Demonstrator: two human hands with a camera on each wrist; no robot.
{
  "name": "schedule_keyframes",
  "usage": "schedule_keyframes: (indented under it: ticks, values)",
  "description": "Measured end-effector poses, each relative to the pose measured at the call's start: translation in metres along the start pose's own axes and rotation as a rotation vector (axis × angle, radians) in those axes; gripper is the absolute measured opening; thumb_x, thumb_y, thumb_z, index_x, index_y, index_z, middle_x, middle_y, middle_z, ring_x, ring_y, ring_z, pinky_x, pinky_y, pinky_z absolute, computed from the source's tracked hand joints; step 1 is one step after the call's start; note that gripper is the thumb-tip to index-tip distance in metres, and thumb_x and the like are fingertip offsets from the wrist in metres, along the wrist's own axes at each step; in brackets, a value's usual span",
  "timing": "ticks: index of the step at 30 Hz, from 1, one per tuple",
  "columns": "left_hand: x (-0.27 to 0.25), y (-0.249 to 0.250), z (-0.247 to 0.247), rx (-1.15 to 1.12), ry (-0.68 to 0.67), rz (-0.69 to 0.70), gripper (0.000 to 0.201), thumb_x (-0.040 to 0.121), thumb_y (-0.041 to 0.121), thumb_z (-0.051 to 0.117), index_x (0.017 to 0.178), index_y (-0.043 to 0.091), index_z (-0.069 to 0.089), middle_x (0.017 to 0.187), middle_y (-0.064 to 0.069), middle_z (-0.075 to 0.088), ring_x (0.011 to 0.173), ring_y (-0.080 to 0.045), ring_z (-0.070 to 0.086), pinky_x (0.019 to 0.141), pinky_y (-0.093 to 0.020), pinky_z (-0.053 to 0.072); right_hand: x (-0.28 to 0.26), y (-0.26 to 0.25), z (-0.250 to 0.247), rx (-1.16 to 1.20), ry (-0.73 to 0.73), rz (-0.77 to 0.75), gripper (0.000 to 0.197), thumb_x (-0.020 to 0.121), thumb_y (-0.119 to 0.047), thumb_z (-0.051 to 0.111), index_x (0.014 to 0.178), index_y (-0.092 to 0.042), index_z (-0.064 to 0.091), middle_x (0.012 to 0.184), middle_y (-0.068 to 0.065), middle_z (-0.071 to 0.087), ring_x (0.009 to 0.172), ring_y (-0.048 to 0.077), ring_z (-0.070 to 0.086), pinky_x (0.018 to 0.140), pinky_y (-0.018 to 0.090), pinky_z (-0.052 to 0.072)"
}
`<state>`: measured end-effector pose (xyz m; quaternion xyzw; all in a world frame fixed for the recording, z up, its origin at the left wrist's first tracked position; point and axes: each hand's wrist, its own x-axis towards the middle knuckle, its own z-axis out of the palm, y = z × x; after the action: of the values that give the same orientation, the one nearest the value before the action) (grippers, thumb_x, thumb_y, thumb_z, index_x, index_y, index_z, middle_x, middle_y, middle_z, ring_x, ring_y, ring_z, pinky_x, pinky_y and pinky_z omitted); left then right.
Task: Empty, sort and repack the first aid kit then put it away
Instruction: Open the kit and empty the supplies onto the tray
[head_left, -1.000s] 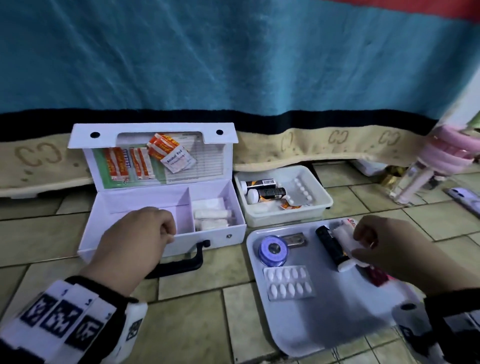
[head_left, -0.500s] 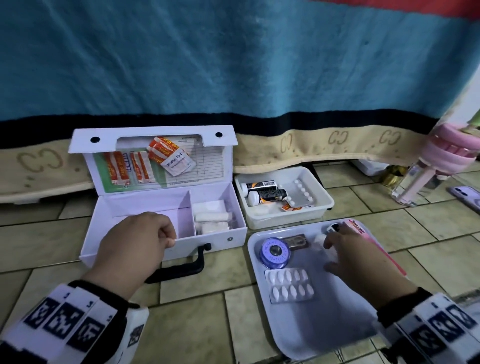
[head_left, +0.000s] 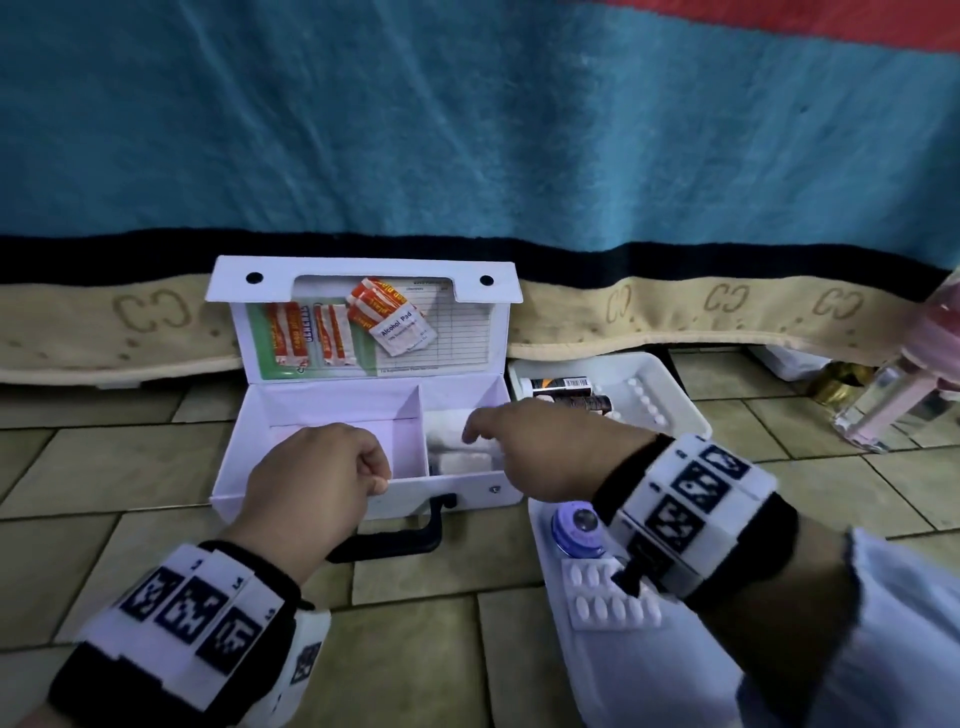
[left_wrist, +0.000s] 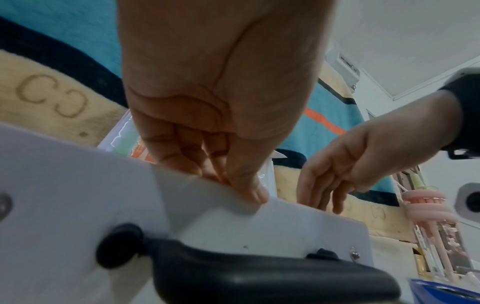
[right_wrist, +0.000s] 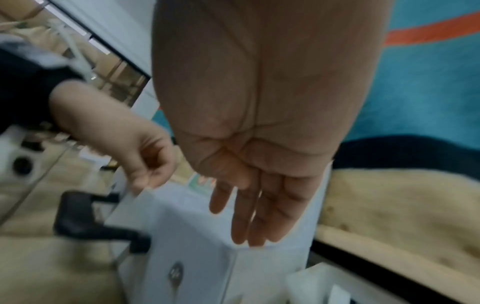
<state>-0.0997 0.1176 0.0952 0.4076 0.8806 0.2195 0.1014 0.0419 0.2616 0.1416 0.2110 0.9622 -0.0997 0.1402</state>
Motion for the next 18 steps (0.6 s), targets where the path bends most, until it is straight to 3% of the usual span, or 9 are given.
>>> schedule_keyframes:
  ticks: [4, 9, 12, 14, 16, 18]
  values:
    - [-0.002, -0.001, 0.002, -0.021, 0.000, 0.011, 0.024, 0.080, 0.018, 0.068, 0.062, 0.032, 0.061, 0.071, 0.014, 0.061, 0.075, -0.007, 0.056, 0.061, -0.023, 0.039, 0.018, -0.015, 0.006, -0.147, -0.212, -0.031, 0.034, 0.090, -0.010, 0.047, 0.123, -0.017, 0.051, 0.121, 0.008, 0.055, 0.109, 0.024, 0.050, 0.073, 0.028, 0.033]
    - [-0.001, -0.003, 0.003, -0.030, 0.007, 0.008, 0.024, 0.079, 0.018, 0.069, 0.061, 0.032, 0.061, 0.070, 0.015, 0.061, 0.075, -0.007, 0.055, 0.064, -0.025, 0.042, 0.013, -0.013, 0.002, -0.071, -0.207, 0.054, 0.039, 0.086, -0.012, 0.049, 0.120, -0.029, 0.058, 0.119, 0.007, 0.047, 0.096, 0.020, 0.028, 0.082, 0.033, 0.029]
    - [0.000, -0.003, 0.003, -0.032, 0.009, -0.003, 0.024, 0.079, 0.019, 0.070, 0.061, 0.032, 0.061, 0.069, 0.014, 0.062, 0.075, -0.007, 0.056, 0.066, -0.025, 0.044, 0.013, -0.008, 0.006, 0.019, -0.092, 0.026, 0.037, 0.080, -0.012, 0.055, 0.108, -0.033, 0.067, 0.097, -0.004, 0.052, 0.099, 0.021, 0.034, 0.084, 0.032, 0.033]
    - [0.001, -0.003, 0.003, -0.031, 0.001, -0.006, 0.025, 0.078, 0.020, 0.071, 0.059, 0.033, 0.061, 0.069, 0.015, 0.062, 0.075, -0.007, 0.057, 0.068, -0.026, 0.046, 0.012, 0.003, 0.003, 0.126, 0.028, -0.018, 0.031, 0.075, -0.015, 0.064, 0.097, -0.036, 0.071, 0.082, -0.018, 0.057, 0.100, 0.012, 0.040, 0.086, 0.030, 0.036]
    - [0.001, -0.003, 0.002, -0.027, -0.007, -0.009, 0.025, 0.078, 0.021, 0.072, 0.059, 0.032, 0.061, 0.070, 0.015, 0.063, 0.075, -0.006, 0.057, 0.066, -0.025, 0.045, 0.005, 0.013, -0.007, 0.321, 0.099, -0.040, 0.023, 0.071, -0.018, 0.074, 0.083, -0.038, 0.073, 0.082, -0.019, 0.065, 0.089, 0.001, 0.051, 0.084, 0.024, 0.042]
    - [0.002, -0.003, 0.001, -0.022, -0.007, -0.012, 0.023, 0.078, 0.022, 0.072, 0.059, 0.032, 0.062, 0.071, 0.015, 0.063, 0.075, -0.006, 0.057, 0.064, -0.024, 0.042, -0.011, 0.022, -0.024, 0.504, 0.208, -0.029, 0.022, 0.068, -0.019, 0.081, 0.066, -0.037, 0.069, 0.080, -0.010, 0.071, 0.072, -0.002, 0.057, 0.073, 0.015, 0.044]
